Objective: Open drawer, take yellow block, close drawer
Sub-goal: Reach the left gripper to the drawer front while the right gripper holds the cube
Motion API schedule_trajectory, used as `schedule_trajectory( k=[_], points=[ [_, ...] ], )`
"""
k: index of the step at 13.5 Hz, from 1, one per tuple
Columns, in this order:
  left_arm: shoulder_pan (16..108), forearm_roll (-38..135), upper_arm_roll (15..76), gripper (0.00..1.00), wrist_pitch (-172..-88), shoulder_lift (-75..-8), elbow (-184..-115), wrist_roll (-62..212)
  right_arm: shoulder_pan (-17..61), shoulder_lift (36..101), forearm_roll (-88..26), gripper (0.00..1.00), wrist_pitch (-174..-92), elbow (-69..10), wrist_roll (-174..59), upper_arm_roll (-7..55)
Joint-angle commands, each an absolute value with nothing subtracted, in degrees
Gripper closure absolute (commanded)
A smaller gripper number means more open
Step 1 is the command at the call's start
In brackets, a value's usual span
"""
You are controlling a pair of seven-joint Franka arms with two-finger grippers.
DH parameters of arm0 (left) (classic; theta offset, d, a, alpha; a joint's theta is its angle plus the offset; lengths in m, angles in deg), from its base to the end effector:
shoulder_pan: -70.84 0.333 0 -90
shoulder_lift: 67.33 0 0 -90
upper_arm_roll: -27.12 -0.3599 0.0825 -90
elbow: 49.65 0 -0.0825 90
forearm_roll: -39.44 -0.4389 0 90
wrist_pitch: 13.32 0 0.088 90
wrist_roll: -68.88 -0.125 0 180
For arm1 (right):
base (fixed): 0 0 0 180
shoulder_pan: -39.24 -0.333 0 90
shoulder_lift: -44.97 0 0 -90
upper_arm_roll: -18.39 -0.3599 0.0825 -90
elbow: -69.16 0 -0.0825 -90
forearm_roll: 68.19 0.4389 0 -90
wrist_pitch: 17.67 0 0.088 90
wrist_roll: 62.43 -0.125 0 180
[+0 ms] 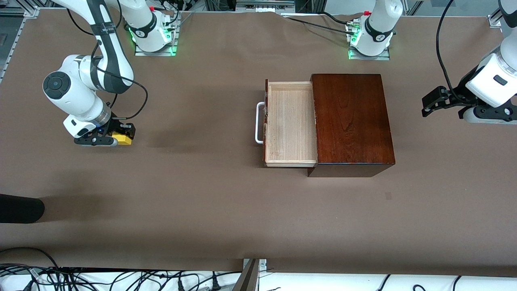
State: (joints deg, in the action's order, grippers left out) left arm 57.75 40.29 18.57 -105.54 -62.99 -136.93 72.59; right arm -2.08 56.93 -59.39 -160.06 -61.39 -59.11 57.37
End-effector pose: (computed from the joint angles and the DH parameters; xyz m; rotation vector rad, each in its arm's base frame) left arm 0.6372 -0.0560 0.6321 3.1371 -0.0227 0.0173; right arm 0.5787 0.0228 0.2715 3.1062 -0.0109 0.0791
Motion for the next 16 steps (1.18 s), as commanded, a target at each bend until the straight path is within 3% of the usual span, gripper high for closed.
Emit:
schedule_trajectory(
  k=[1,8,15,16],
  points=[
    [57.57,40.23,21.65,0.0,-104.37,-62.58,-135.61,77.2,-1.98,58.32,-58.35,0.99,-164.53,-63.02,-58.47,57.33],
    [56.44,40.32,35.36,0.0,-104.9,-58.28,-134.47,103.02,-1.62,63.16,-48.34,0.99,-167.52,-63.03,-51.98,57.15],
    [44.23,41.02,36.7,0.0,-111.74,-46.43,-130.44,132.91,-1.54,68.17,-34.64,0.99,-170.34,-62.77,-40.65,56.45],
    [42.65,41.11,36.7,0.1,-113.49,-44.84,-129.9,135.65,-1.54,68.78,-32.53,0.99,-170.34,-62.68,-39.33,56.1]
  ],
)
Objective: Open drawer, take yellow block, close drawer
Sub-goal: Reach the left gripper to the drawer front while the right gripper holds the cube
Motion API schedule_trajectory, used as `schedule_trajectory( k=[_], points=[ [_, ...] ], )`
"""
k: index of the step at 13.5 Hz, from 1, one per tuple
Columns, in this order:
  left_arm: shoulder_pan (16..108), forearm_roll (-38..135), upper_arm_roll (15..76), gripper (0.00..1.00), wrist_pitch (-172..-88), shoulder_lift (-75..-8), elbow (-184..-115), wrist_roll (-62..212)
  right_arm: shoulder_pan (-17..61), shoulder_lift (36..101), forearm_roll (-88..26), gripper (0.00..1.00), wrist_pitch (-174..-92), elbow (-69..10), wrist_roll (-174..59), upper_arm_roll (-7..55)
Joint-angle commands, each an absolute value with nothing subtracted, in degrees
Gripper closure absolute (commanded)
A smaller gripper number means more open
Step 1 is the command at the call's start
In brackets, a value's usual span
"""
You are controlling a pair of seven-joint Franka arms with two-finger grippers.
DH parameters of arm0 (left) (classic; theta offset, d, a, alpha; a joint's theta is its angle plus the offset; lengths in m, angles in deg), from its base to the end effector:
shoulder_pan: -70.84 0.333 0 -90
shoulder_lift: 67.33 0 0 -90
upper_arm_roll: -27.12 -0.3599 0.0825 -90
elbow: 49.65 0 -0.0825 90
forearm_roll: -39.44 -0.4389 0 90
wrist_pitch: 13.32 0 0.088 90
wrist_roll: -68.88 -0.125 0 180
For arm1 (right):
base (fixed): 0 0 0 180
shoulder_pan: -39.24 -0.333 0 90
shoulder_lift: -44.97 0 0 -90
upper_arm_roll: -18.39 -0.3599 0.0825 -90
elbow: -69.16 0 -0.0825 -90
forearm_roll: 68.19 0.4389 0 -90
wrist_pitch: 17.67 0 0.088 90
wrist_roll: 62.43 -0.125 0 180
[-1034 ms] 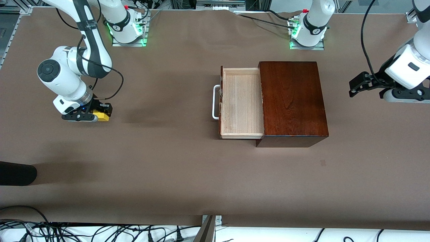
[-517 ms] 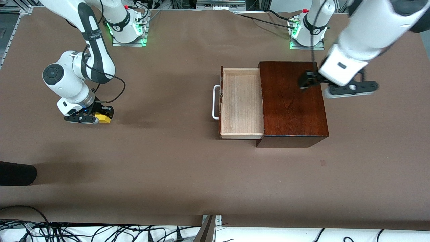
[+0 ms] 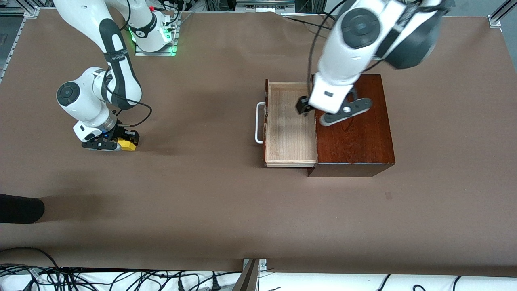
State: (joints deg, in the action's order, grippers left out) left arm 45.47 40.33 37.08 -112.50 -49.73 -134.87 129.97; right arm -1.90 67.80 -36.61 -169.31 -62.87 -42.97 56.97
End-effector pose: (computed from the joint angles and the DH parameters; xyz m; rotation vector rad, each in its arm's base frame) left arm 0.5891 -0.4015 0.5068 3.0550 0.7136 -0.1410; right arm 0.5708 0.0029 0.1915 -3.1206 0.0788 -0.1314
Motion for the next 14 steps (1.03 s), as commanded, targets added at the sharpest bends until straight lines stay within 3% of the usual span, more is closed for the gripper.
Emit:
schedule_trajectory(
  k=[1,4,5,7,8,11,14],
  points=[
    [41.24,41.11,36.7,0.16,-114.99,-43.26,-129.55,138.54,-1.45,69.48,-30.68,0.99,-171.04,-62.68,-37.75,55.92],
    [37.46,41.2,37.05,0.43,-119.12,-38.69,-127.44,147.42,-1.63,71.42,-26.8,0.99,-172.01,-62.33,-34.57,55.83],
    [36.49,41.2,37.05,0.55,-119.75,-37.46,-126.83,149.36,-1.63,71.95,-26.71,0.97,-172.01,-62.24,-34.57,55.83],
    [34.64,41.72,37.22,0.89,-119.75,-35.52,-124.98,151.57,-1.45,72.92,-26.62,0.92,-172.1,-62.24,-34.57,55.05],
    [34.11,42.08,38.18,1.0,-119.84,-34.21,-123.85,152.54,-1.45,72.92,-26.45,0.87,-172.1,-62.24,-34.57,54.87],
    [32.88,41.99,39.94,1.0,-120.62,-30.25,-120.5,159.91,-1.45,73.09,-25.83,0.82,-172.1,-62.24,-34.57,54.69],
    [31.04,41.99,39.95,1.0,-122.55,-27.79,-120.49,164.92,-1.45,73.53,-25.83,0.66,-172.1,-62.24,-34.57,54.6]
  ],
)
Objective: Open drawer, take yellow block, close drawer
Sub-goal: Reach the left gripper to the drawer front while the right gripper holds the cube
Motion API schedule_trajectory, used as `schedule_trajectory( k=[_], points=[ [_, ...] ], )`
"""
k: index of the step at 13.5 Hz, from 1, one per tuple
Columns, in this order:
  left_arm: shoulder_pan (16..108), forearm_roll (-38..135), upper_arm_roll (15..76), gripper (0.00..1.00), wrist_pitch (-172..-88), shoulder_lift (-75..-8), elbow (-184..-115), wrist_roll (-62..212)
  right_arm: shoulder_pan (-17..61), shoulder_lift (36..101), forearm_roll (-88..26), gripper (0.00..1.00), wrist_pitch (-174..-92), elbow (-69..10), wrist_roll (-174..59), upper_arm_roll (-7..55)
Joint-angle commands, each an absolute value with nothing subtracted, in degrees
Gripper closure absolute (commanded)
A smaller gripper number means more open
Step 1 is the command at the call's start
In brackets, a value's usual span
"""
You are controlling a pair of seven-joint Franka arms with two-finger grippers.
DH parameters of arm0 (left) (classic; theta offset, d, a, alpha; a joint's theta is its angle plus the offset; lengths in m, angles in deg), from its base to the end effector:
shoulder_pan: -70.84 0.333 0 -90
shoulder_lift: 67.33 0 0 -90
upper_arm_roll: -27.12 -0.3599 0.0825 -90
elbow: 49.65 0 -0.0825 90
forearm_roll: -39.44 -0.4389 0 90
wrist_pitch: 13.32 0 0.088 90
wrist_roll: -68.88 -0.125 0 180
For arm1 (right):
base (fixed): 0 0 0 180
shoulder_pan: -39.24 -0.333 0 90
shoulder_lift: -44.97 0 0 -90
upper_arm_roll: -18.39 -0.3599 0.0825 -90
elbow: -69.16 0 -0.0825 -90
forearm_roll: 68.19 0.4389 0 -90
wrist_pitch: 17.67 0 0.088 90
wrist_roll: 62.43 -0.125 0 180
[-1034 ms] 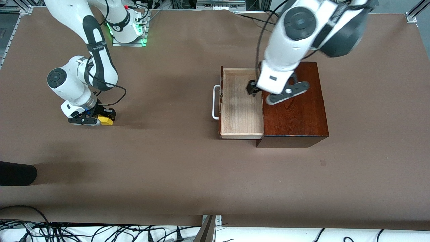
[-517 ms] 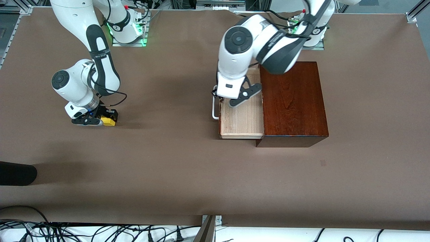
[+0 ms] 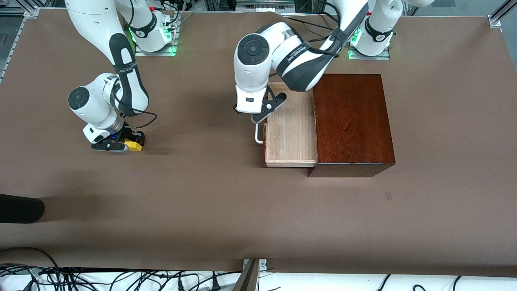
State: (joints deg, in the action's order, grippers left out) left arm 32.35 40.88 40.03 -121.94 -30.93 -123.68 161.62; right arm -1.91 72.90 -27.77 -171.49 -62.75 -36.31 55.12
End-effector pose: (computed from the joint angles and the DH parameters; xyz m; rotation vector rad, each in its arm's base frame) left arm 0.5308 -0.6033 0.3798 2.8720 1.1661 -0.2401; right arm 0.5620 0.0071 0.1523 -3.1202 0.0607 -0.1157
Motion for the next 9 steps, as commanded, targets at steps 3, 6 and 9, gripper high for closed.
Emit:
schedule_trajectory(
  k=[3,6,9],
  points=[
    [29.54,41.73,39.77,1.0,-126.33,-25.41,-120.49,167.4,-1.54,73.53,-25.83,0.32,-172.01,-62.15,-34.48,53.99],
    [29.01,41.03,38.9,1.0,-129.24,-23.65,-120.41,167.58,-1.89,73.53,-25.83,0.06,-171.92,-61.71,-34.48,53.81],
    [29.09,38.75,38.02,1.0,-129.16,-23.03,-120.41,167.31,-2.24,73.45,-25.92,0.0,-171.75,-60.31,-33.6,53.81]
  ],
)
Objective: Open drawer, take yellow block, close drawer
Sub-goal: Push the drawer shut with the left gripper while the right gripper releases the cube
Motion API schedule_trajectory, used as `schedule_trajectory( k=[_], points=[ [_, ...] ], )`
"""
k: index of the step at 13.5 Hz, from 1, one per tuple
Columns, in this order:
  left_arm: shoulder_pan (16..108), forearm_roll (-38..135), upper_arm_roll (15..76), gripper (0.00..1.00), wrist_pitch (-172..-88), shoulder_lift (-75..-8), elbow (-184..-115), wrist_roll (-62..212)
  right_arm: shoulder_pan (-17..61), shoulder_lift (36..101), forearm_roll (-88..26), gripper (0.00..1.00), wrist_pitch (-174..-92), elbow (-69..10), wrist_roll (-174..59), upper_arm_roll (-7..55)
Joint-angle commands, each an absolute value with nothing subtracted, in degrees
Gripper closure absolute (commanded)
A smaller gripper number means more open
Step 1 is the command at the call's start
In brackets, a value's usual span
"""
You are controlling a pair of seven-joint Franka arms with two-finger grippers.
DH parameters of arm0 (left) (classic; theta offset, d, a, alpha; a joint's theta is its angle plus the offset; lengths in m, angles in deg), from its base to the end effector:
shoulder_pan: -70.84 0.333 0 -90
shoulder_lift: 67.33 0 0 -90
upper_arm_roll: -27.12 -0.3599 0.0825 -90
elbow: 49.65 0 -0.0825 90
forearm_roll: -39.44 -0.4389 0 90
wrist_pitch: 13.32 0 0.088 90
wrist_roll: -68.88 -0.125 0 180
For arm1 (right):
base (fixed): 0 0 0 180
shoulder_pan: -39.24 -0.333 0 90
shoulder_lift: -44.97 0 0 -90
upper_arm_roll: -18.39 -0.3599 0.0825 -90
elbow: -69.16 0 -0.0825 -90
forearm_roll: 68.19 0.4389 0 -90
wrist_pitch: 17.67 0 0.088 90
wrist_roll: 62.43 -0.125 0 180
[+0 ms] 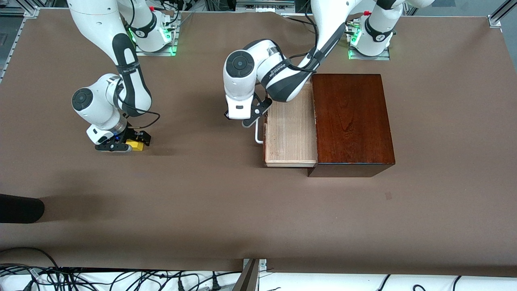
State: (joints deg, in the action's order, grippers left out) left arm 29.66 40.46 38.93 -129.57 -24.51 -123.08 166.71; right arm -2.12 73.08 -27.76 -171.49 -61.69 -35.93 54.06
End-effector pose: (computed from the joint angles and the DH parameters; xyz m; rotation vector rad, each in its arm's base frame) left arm 0.5265 -0.6334 0.3050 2.8095 1.2632 -0.2263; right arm 0.5689 0.0223 0.1539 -3.1122 0.0116 -0.1297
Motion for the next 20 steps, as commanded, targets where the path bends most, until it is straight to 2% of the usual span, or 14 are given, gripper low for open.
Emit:
schedule_trajectory(
  k=[1,4,8,12,14,16,20],
  points=[
    [29.18,38.65,37.58,1.0,-128.81,-23.03,-120.41,167.31,-2.24,73.45,-26.18,0.0,-171.4,-58.83,-33.34,53.81],
    [29.27,38.13,36.96,1.0,-128.37,-23.03,-120.93,167.22,-2.33,72.57,-27.14,0.0,-165.27,-54.7,-32.98,54.16],
    [29.71,36.01,36.7,1.0,-126.08,-22.94,-121.11,167.05,-2.33,72.04,-34.68,0.0,-158.06,-48.28,-33.33,56.53],
    [30.59,33.75,36.61,1.0,-125.29,-23.12,-121.29,165.92,-1.72,72.39,-41.54,0.0,-144.97,-36.69,-37.09,58.12],
    [30.85,32.5,36.61,1.0,-123.19,-23.47,-121.29,162.49,-0.4,71.34,-48.56,0.0,-140.74,-32.37,-42.98,57.33],
    [31.29,32.41,35.91,1.0,-122.57,-24.17,-121.37,160.82,4.15,67.49,-50.17,0.0,-138.88,-31.83,-44.06,52.09],
    [33.04,32.41,35.03,1.0,-119.49,-26.8,-122.94,155.29,13.48,59.75,-62.11,0.0,-135.46,-31.83,-53.44,39.68]
  ],
)
